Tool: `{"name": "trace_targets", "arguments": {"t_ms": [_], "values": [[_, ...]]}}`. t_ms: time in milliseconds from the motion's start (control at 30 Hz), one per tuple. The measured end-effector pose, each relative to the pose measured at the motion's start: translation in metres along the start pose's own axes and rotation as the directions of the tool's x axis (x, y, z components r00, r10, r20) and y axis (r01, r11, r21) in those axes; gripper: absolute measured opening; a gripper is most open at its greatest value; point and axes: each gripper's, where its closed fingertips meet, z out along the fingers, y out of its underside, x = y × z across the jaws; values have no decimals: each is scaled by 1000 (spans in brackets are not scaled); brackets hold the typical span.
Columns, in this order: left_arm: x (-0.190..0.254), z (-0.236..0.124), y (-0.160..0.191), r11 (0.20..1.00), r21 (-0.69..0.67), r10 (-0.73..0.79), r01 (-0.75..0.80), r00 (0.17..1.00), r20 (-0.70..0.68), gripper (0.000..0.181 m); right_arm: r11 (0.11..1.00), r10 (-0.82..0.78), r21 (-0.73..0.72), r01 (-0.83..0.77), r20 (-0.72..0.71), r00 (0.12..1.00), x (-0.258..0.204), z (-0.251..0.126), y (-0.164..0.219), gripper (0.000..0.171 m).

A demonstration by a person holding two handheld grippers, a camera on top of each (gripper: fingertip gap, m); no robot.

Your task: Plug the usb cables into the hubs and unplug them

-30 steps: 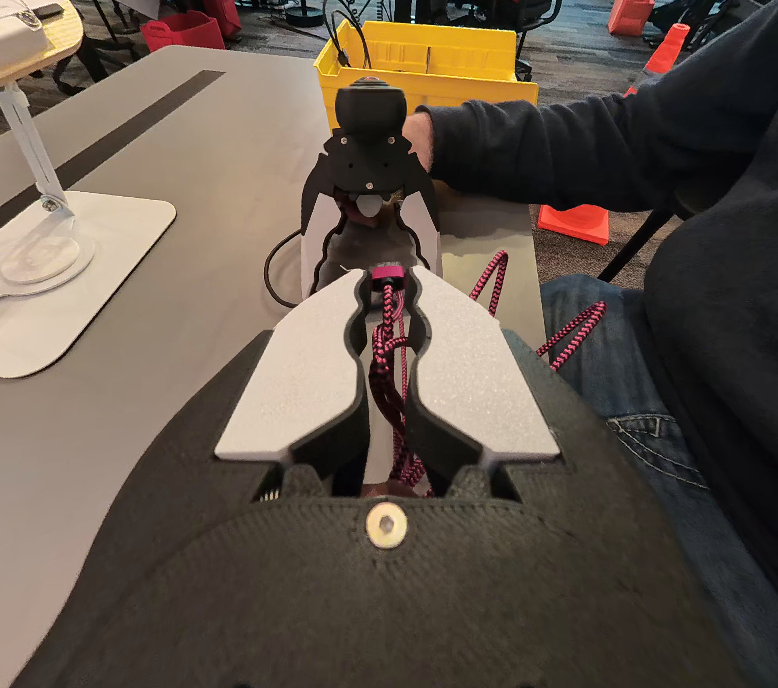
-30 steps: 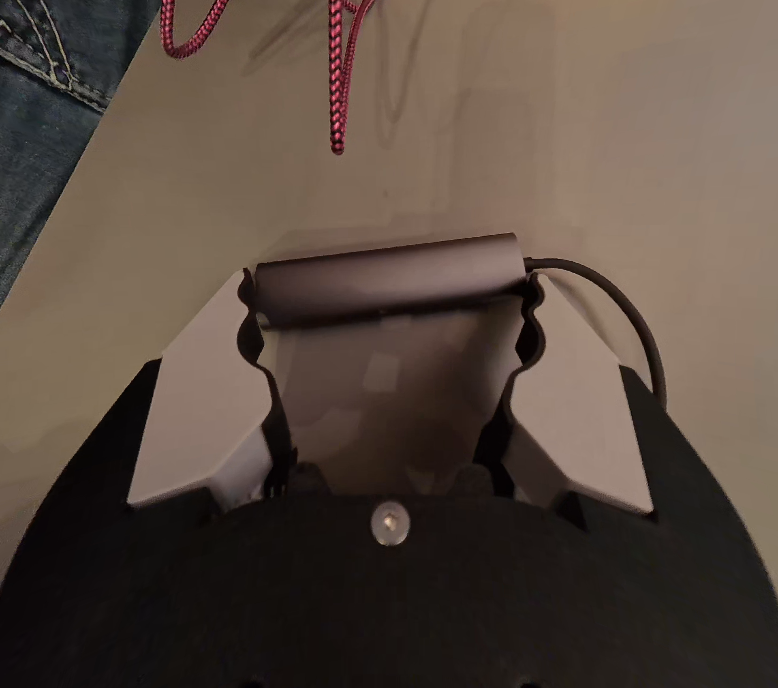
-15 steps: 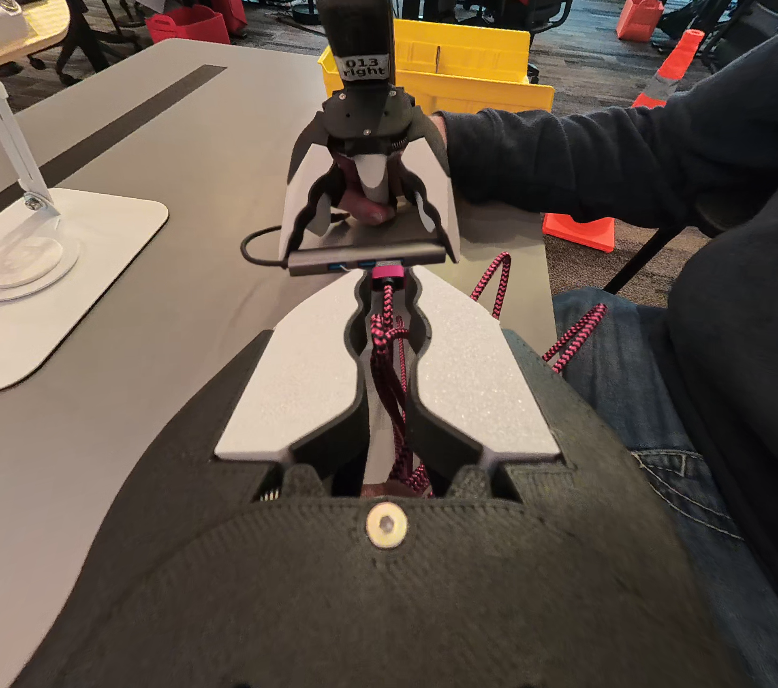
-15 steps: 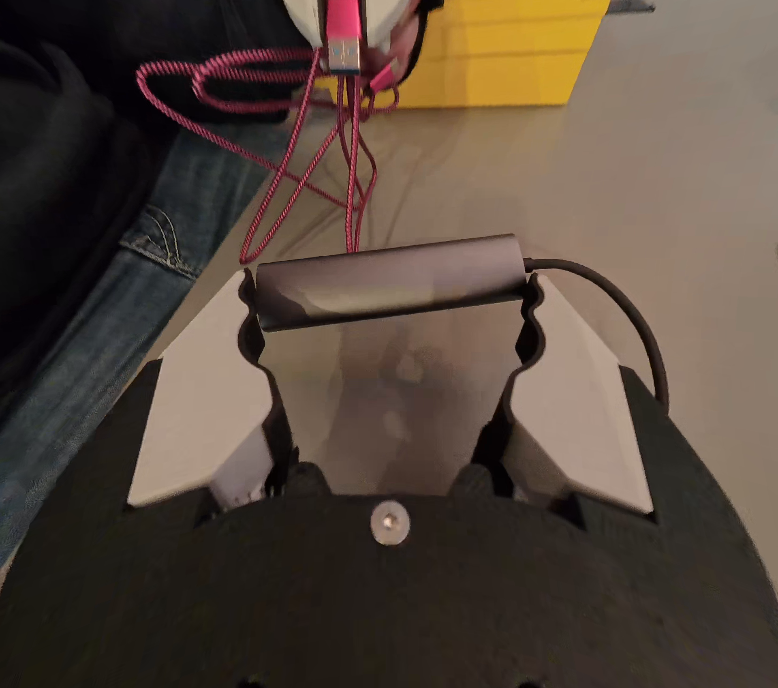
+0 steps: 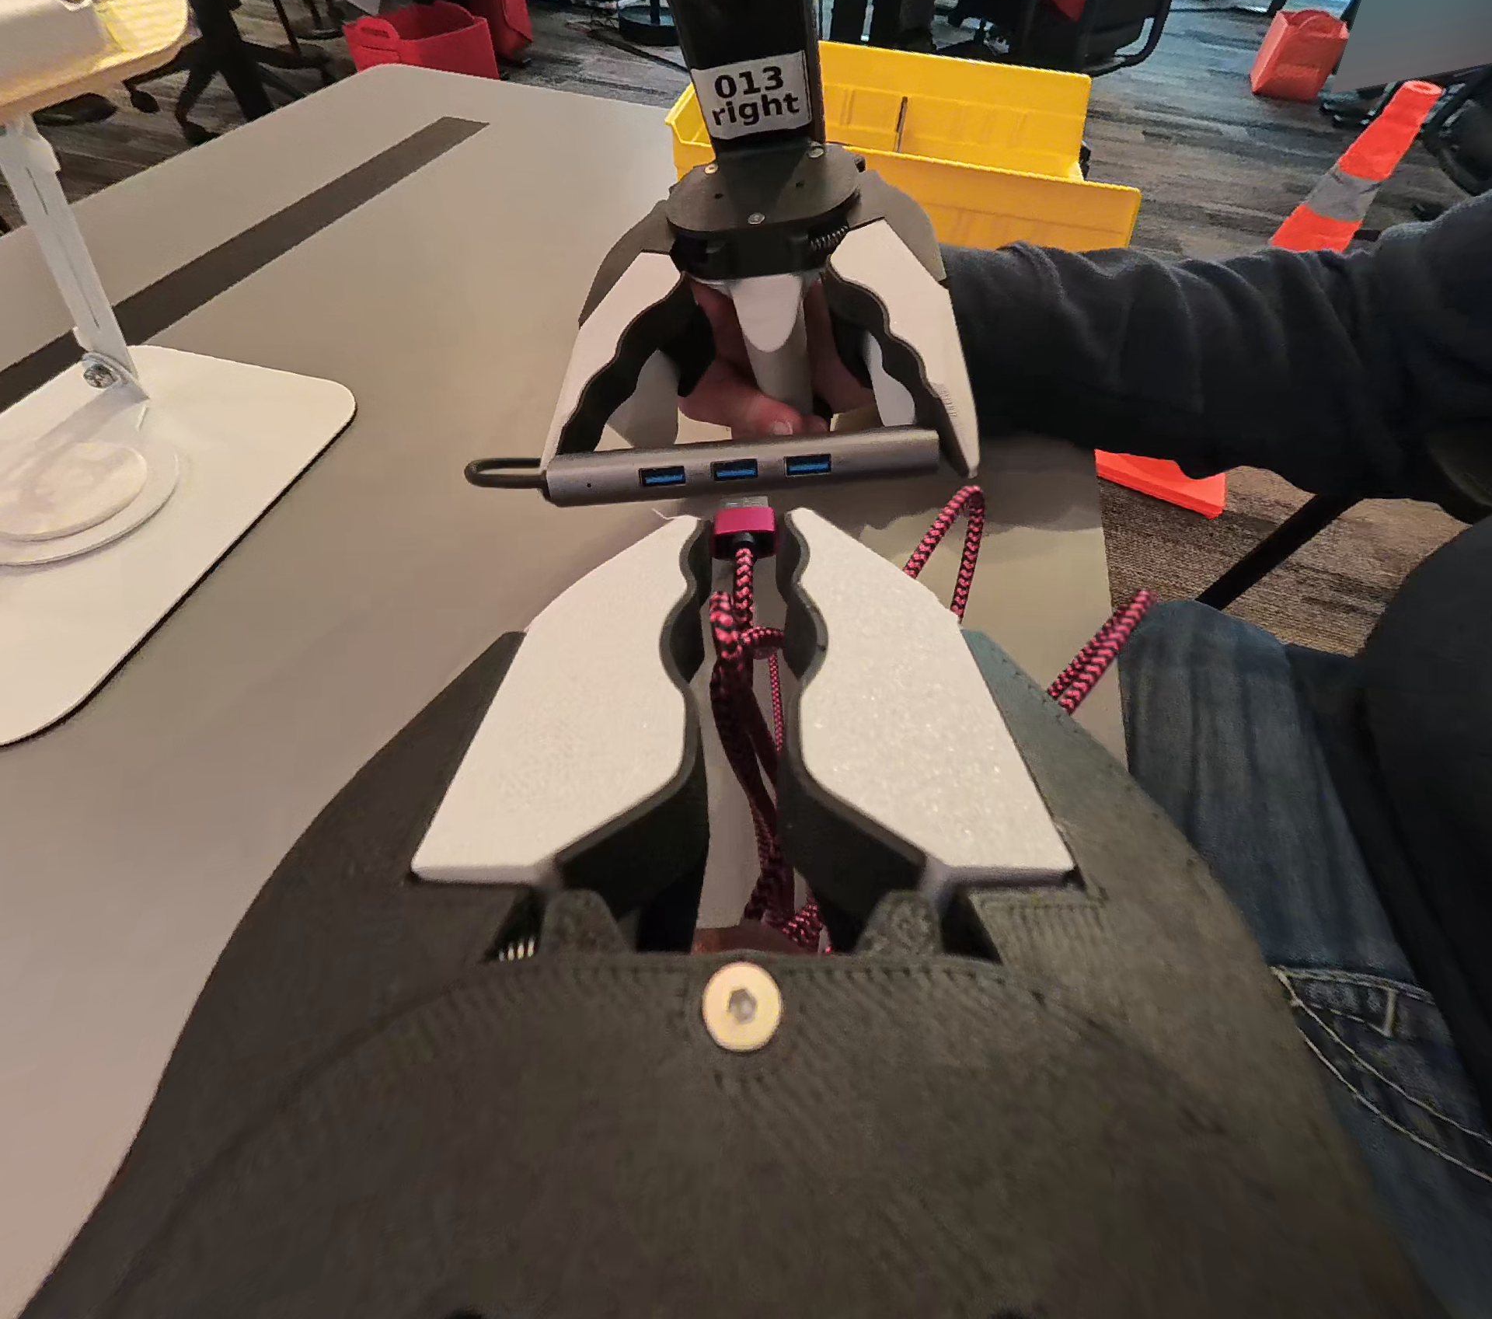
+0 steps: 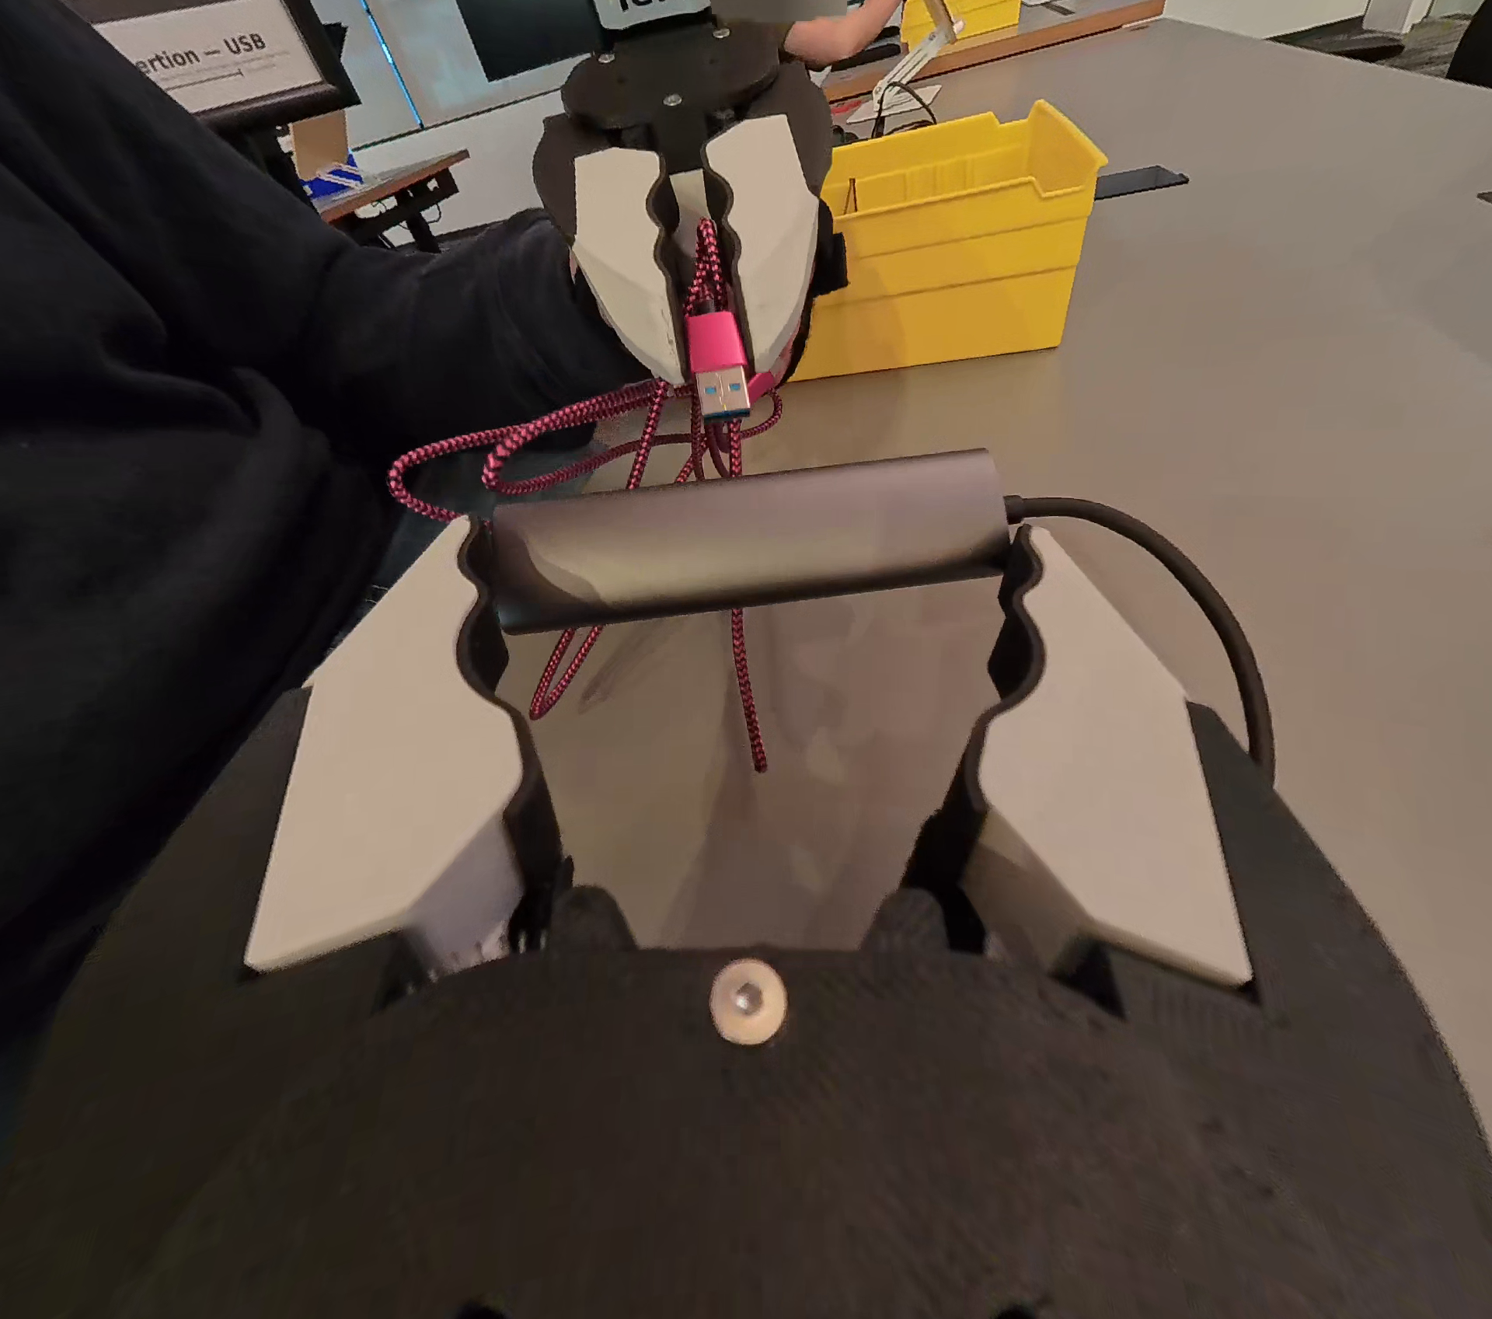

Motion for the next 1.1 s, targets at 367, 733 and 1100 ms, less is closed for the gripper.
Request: {"name": "trace_targets", "arguments": {"t_ms": [367,733,1100], "values": [[2,10,0,1000,10,-3,3,1000,-10,14,999,11,35,-12,31,999,-6,6,-5,122],[3,13,1,1000,-8,-10,10,1000,-20,14,1000,-11,26,11,26,1000,-7,8,-4,122],[3,14,0,1000,7,-18,18,1000,-12,14,999,-19,34,18,19,1000,-7,7,-5,122]]}}
